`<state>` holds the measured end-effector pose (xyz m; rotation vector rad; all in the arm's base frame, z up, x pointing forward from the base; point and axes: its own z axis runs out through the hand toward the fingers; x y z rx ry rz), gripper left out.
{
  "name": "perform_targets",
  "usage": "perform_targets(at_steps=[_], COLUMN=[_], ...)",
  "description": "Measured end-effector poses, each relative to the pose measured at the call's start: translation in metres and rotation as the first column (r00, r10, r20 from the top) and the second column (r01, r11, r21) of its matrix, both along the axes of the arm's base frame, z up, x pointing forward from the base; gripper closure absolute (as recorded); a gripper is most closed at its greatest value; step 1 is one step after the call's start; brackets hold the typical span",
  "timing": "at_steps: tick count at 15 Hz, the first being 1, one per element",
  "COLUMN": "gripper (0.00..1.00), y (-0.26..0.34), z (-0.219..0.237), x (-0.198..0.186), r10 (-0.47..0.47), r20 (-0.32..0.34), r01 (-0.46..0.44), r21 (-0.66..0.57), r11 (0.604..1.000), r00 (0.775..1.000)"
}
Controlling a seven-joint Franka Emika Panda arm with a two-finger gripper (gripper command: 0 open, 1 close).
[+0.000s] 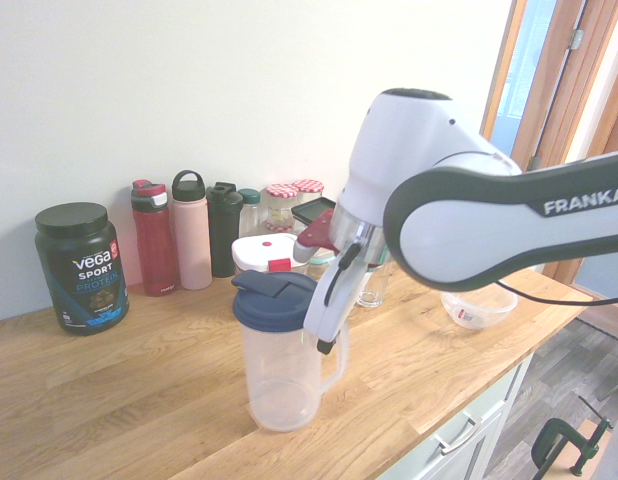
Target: Pour me some water
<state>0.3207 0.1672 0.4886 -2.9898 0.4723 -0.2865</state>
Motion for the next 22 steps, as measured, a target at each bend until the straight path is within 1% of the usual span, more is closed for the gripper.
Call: perform_targets(at_steps=[2, 4, 7, 10, 11, 13, 16, 17, 20, 22], gripper=[1.00, 1.00, 1.00, 1.00, 1.00, 1.00, 1.00, 1.00, 1.00, 1.00], y=[-0.026, -0.060, -0.131, -0.203, -0.222, -0.267, -0.347, -0.370, -0.422, -0.443], z=[0.032, 0.057, 0.085, 0.110, 0.119, 0.133, 0.137, 0.135, 0.127, 0.128], x=[-0.018, -0.030, -0.026, -0.015, -0.009, 0.007, 0.043, 0.056, 0.096, 0.121], r10=[0.034, 0.080, 0.191, 0.282, 0.322, 0.409, 0.533, 0.556, 0.585, 0.586], r20=[0.021, 0.047, 0.053, 0.061, 0.058, 0.061, 0.074, 0.089, 0.113, 0.129], r01=[-0.034, -0.079, -0.186, -0.277, -0.316, -0.404, -0.531, -0.556, -0.590, -0.594], r21=[0.001, -0.028, -0.080, -0.087, -0.086, -0.082, -0.052, -0.032, 0.020, 0.041], r11=[0.999, 0.996, 0.979, 0.957, 0.945, 0.911, 0.846, 0.831, 0.807, 0.803], r00=[0.999, 0.996, 0.980, 0.957, 0.945, 0.911, 0.843, 0.826, 0.803, 0.800])
